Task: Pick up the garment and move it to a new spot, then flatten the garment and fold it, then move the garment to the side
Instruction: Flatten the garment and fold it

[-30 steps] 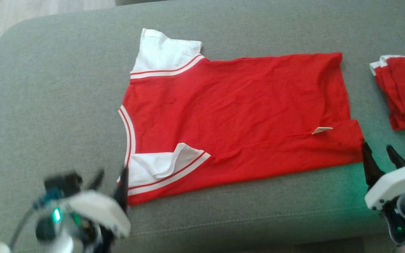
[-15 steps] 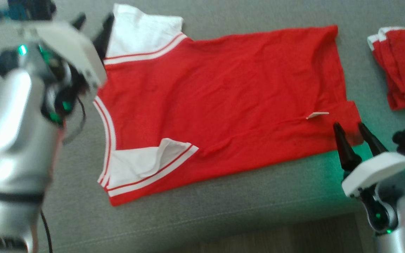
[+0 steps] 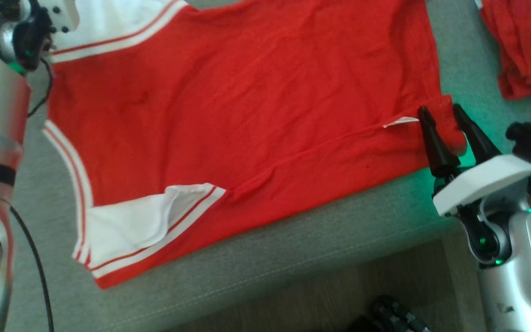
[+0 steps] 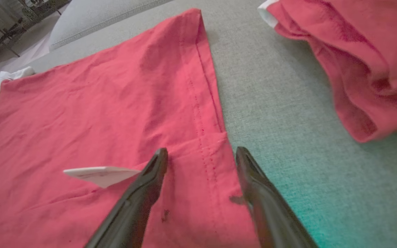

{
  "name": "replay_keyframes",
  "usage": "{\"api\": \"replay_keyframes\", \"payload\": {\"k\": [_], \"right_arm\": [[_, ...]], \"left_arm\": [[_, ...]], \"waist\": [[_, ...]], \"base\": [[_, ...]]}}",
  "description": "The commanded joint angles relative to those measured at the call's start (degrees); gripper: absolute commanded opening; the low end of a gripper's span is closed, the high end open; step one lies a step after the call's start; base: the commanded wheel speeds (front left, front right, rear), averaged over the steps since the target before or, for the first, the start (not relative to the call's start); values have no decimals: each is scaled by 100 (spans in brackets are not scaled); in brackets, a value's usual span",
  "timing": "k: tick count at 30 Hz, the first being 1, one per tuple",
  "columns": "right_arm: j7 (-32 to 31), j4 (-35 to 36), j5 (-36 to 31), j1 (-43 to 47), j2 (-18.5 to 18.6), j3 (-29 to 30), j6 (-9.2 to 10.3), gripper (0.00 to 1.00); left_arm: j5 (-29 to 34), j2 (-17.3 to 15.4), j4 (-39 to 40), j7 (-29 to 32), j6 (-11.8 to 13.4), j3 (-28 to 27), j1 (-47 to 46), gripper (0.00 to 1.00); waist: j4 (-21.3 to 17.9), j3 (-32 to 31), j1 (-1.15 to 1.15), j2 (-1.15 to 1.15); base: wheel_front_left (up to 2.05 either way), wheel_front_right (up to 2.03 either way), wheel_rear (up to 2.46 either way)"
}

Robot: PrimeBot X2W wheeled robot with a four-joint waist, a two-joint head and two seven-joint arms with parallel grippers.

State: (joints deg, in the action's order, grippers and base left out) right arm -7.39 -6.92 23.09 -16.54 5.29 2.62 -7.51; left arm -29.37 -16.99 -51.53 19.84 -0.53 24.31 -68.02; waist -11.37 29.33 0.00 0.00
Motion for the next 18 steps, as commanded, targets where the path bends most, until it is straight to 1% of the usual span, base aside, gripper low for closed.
{"api": "replay_keyframes", "payload": {"k": [1, 8, 13, 18], "right_arm": [[68, 153, 56, -77, 94, -135, 2, 100], [176, 40, 137, -197, 147, -146, 2, 100], [189, 20, 122, -245, 155, -154, 2, 100], [178, 58, 123, -290, 136, -169, 2, 100]], "left_arm": [[66, -277, 62, -75, -20, -77, -311, 100], [213, -266, -593, -85, -141, 134, -564, 100], [363, -345, -895, -239, -61, 257, -701, 100], [394, -402, -1199, -206, 22, 294, -861, 100]], "waist": [[-202, 227, 0, 0], [-287, 305, 0, 0], [-334, 274, 0, 0], [-375, 307, 0, 0]], "base": [[0, 0, 0], [0, 0, 0], [0, 0, 0], [0, 0, 0]]}}
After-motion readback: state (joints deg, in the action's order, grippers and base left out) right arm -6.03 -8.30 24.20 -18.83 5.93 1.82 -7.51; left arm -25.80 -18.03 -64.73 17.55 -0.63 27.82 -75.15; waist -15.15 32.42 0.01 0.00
